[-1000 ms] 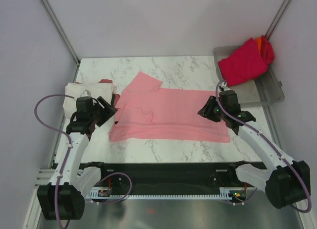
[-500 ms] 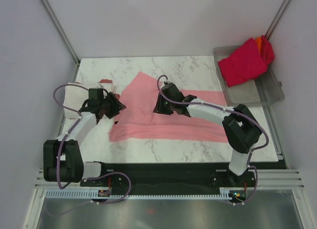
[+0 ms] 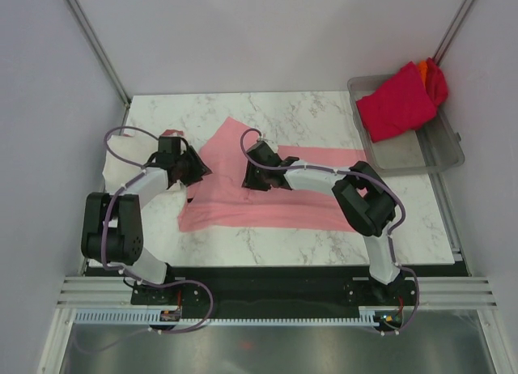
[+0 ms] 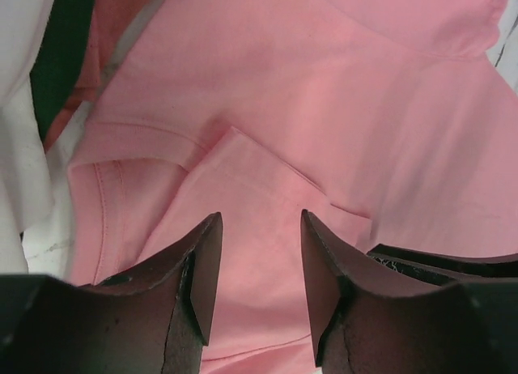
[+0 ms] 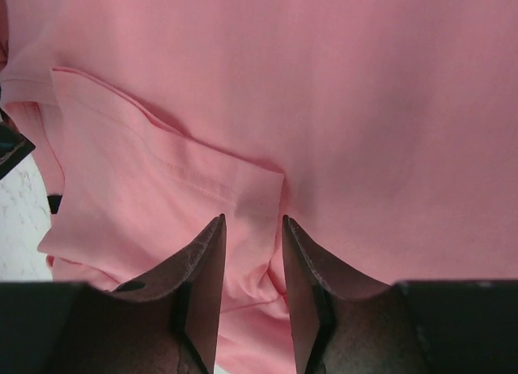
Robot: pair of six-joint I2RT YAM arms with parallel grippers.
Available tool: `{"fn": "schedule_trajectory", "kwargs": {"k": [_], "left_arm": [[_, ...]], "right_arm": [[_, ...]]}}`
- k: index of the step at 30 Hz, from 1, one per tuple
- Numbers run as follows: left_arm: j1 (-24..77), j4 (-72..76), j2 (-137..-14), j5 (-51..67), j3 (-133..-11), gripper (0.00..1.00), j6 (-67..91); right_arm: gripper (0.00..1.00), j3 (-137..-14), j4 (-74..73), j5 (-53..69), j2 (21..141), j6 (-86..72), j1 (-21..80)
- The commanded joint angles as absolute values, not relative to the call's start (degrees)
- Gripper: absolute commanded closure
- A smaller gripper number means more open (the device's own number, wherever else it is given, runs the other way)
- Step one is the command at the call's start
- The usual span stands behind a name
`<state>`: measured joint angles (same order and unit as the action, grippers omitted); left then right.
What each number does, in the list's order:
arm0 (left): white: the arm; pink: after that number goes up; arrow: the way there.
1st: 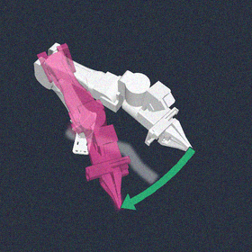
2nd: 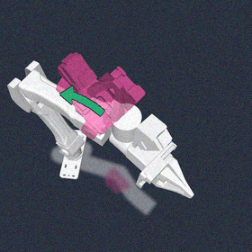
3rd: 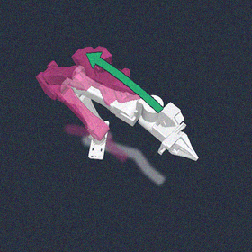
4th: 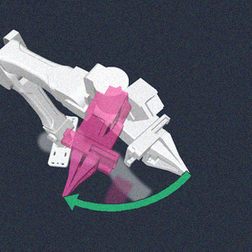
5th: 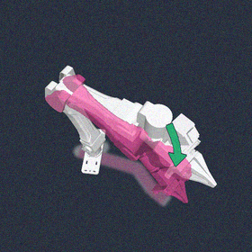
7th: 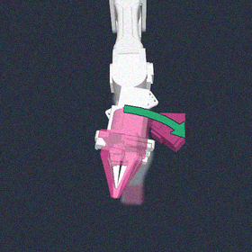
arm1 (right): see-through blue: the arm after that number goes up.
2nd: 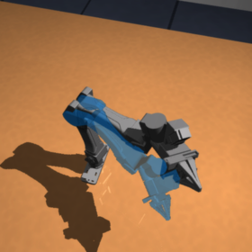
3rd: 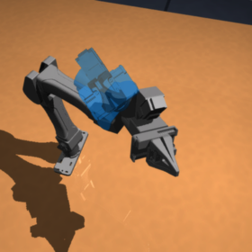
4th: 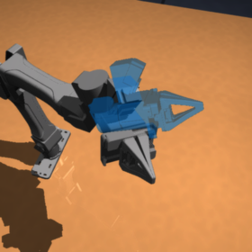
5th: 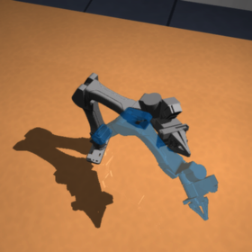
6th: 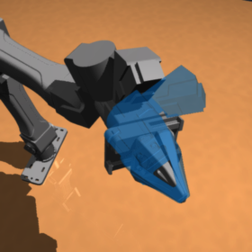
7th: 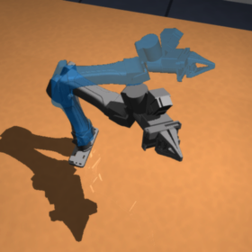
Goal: Fold and stack the t-shirts
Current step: Fold the tshirt
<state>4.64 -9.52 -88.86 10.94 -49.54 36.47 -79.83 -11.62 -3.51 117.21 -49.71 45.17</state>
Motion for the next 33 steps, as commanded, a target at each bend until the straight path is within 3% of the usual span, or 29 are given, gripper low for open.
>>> {"fn": "schedule_trajectory", "kwargs": {"k": [1,5,6,10,13,19,27,29,30,33], "left_arm": [[4.83,-7.47,-90.78,8.53,-52.64,0.49,32.78],[4.83,-7.73,-92.28,7.56,-53.52,0.48,31.73],[4.83,-8.08,-92.72,7.38,-54.31,0.48,31.55],[4.83,-9.22,-95.09,6.33,-55.90,0.48,30.94],[4.83,-9.75,-96.59,5.98,-57.30,0.48,30.41],[4.92,-10.46,-99.83,6.68,-59.15,0.58,30.23],[5.45,-10.55,-101.69,7.73,-59.85,0.79,29.97],[5.45,-10.72,-100.99,7.82,-60.03,0.94,29.45],[5.45,-10.90,-100.46,7.56,-59.77,0.97,29.36],[5.54,-10.99,-97.49,6.68,-58.54,0.98,29.27]], "right_arm": [[0.60,-83.23,-10.81,-4.92,119.26,-50.62,45.61],[0.77,-83.50,-10.72,-5.36,120.32,-51.06,45.62],[0.89,-83.41,-10.72,-5.71,120.41,-51.06,45.62],[0.99,-82.62,-10.64,-7.20,119.36,-50.80,45.61],[1.00,-82.00,-10.63,-8.26,118.57,-50.36,45.53],[1.00,-82.00,-10.28,-7.21,118.74,-50.19,45.62],[1.00,-82.09,-10.02,-7.12,118.57,-50.10,45.70],[1.00,-81.92,-10.19,-6.77,118.13,-50.01,45.62],[1.00,-81.74,-10.11,-6.68,117.25,-49.92,45.62],[1.00,-81.12,-10.28,-7.64,115.50,-49.66,45.61]]}}
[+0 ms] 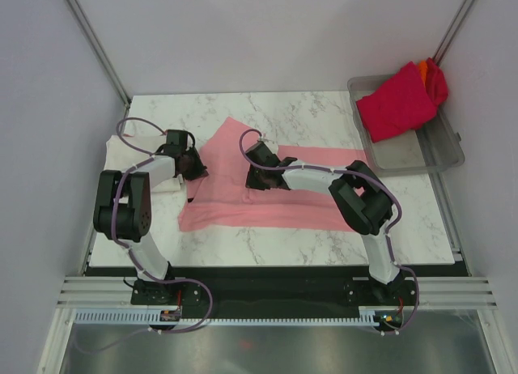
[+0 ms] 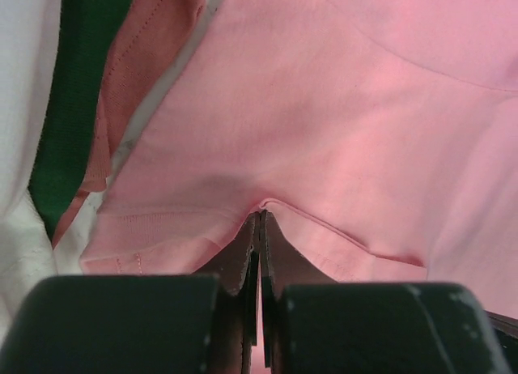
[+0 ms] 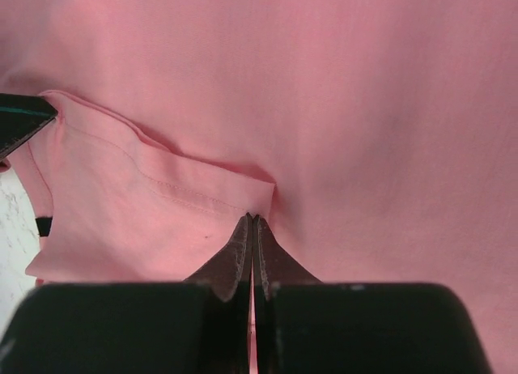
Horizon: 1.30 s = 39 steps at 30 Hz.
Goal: Fold and stack the t-shirts
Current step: Fold the tshirt
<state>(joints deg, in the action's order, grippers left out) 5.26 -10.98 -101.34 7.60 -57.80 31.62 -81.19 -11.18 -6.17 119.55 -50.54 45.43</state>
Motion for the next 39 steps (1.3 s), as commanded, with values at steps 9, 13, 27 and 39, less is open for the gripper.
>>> {"fn": "schedule_trajectory", "kwargs": {"k": [9,13,27,39], "left_arm": [[5.62,-10.64,-91.94,6.68,-58.44,0.98,29.88],[5.71,-10.20,-93.51,7.82,-60.46,0.98,30.23],[6.24,-10.55,-99.05,8.17,-68.73,0.98,30.50],[6.68,-10.64,-102.93,6.33,-72.16,0.65,30.94]], "right_arm": [[1.00,-80.25,-11.25,-9.75,113.20,-48.61,45.62],[1.00,-80.77,-11.69,-11.33,113.29,-47.90,45.53],[1.00,-82.18,-12.39,-14.59,114.26,-47.37,44.91],[0.43,-80.61,-11.87,-20.91,110.32,-44.39,43.77]]}}
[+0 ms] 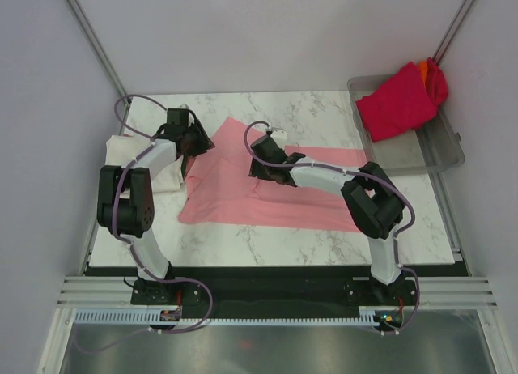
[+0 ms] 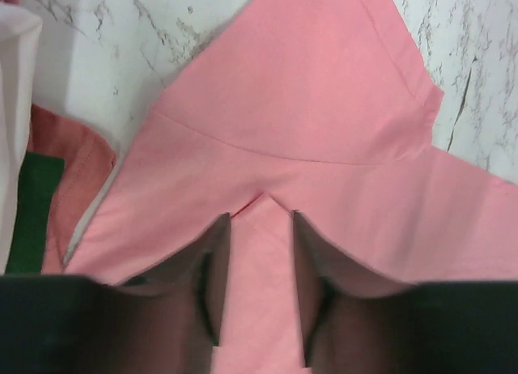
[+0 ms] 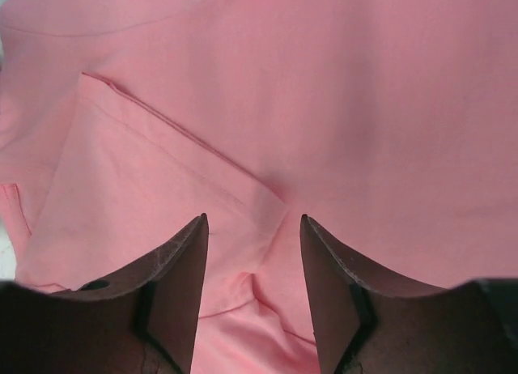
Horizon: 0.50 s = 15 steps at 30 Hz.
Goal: Fold and stack the t-shirts
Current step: Fold the tshirt
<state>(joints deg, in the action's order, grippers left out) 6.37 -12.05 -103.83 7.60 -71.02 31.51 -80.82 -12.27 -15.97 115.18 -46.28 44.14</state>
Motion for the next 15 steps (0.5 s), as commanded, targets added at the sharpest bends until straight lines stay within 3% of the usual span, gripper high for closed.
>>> {"fn": "schedule_trajectory", "kwargs": {"k": [1,9,10,11,15], "left_arm": [[6.85,-10.46,-101.88,5.98,-71.64,0.51,30.33],[10.89,-10.11,-91.59,2.55,-67.59,0.15,27.95],[11.42,-10.28,-91.76,2.98,-68.11,0.04,27.95],[11.51,-10.28,-92.11,4.21,-69.42,0.00,28.04],[11.69,-12.03,-98.93,6.15,-76.27,0.00,28.65]], "right_arm": [[0.42,-77.64,-10.47,-21.87,108.48,-43.34,43.77],[0.43,-64.87,-10.63,-20.76,90.45,-39.91,35.01],[0.43,-62.78,-10.72,-20.13,89.31,-39.55,33.59],[0.44,-61.97,-10.98,-19.60,87.64,-39.03,30.79],[0.45,-60.38,-12.13,-16.19,85.78,-35.78,24.71]]}}
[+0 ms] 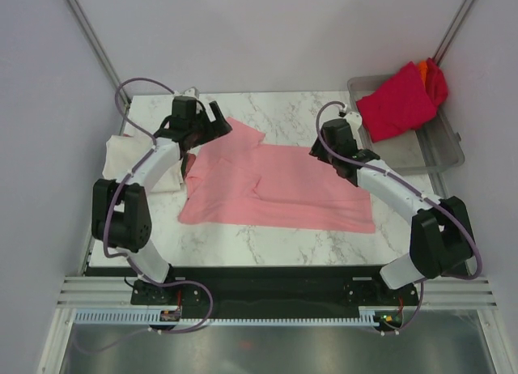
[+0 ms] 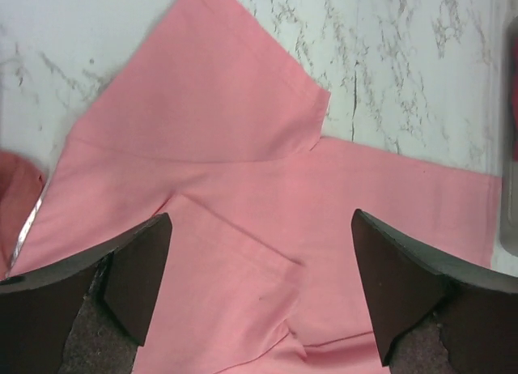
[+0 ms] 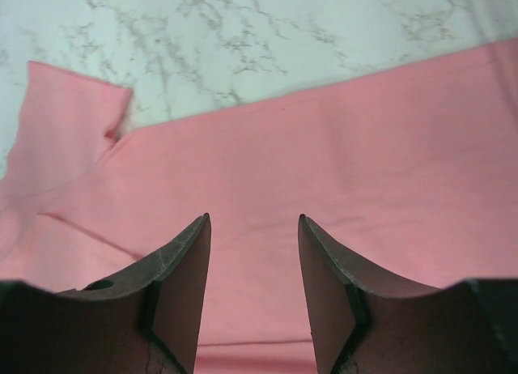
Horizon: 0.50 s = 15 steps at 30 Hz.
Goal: Fold and stack the t-shirts
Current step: Fold the tshirt
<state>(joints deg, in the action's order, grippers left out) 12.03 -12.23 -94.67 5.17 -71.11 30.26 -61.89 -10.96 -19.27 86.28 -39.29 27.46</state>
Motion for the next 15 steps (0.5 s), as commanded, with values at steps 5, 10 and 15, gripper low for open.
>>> {"fn": "schedule_trajectory", "kwargs": {"k": [5,10,15], "left_arm": [[11.87,-18.61,-111.77,7.03,-92.52,0.02,28.21],[11.78,-25.66,-127.32,3.61,-110.52,0.05,26.02],[11.78,-28.03,-134.90,1.85,-119.52,0.08,26.63]], "right_arm": [[0.46,-60.38,-13.10,-14.33,85.43,-34.10,20.84],[0.47,-60.47,-13.18,-11.17,85.25,-32.87,19.08],[0.47,-59.94,-13.18,-8.88,84.64,-32.25,17.49]]}}
